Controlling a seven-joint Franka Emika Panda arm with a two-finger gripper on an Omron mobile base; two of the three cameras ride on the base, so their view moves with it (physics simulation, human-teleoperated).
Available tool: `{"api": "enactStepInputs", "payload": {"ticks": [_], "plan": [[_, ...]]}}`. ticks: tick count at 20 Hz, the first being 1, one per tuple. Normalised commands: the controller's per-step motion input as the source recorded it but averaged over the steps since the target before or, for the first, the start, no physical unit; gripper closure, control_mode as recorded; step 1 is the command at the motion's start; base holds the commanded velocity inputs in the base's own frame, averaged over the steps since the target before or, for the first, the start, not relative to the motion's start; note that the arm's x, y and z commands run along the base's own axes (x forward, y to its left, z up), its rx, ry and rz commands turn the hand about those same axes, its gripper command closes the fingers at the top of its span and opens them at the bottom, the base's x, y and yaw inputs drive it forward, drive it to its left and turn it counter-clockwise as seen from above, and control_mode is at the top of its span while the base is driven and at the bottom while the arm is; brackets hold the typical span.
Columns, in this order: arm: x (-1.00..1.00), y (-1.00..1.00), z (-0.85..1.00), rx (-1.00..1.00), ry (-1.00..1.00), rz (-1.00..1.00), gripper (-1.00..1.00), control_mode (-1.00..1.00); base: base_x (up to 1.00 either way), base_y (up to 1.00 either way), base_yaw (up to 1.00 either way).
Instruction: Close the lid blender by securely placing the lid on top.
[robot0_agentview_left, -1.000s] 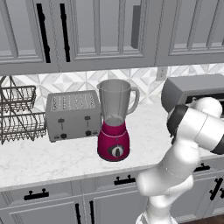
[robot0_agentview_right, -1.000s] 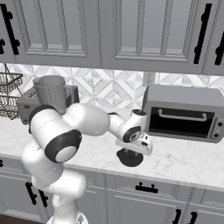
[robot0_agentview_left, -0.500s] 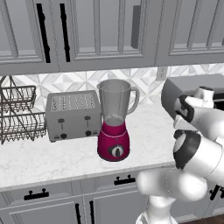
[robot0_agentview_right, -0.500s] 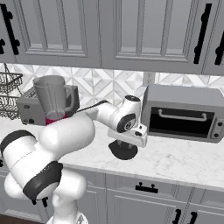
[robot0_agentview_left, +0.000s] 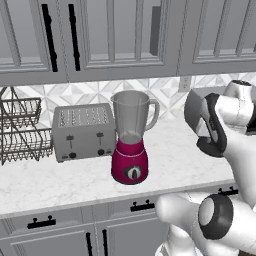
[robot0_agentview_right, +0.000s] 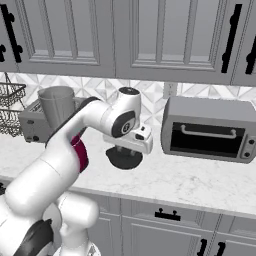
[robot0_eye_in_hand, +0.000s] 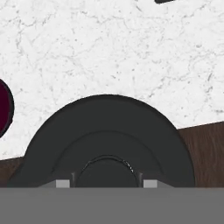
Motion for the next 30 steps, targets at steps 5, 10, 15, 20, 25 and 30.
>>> {"api": "enactStepInputs", "payload": {"ticks": [5,10,15,20,25,30], "plan": [[-0.15,0.49,1.0,0.0,-0.11,0.0,1.0,-1.0,0.0,0.0,0.0],[-0.11,0.57,1.0,-0.02,-0.11,0.0,1.0,-1.0,0.0,0.0,0.0],[0.0,0.45,1.0,-0.01,-0.04,0.0,1.0,-1.0,0.0,0.0,0.0],[0.0,0.56,0.97,0.0,-0.06,0.0,1.0,-1.0,0.0,0.0,0.0],[0.02,0.6,0.28,0.0,-0.04,0.0,1.0,-1.0,0.0,0.0,0.0],[0.16,0.69,-0.02,0.0,-0.02,0.0,1.0,-1.0,0.0,0.0,0.0]]}}
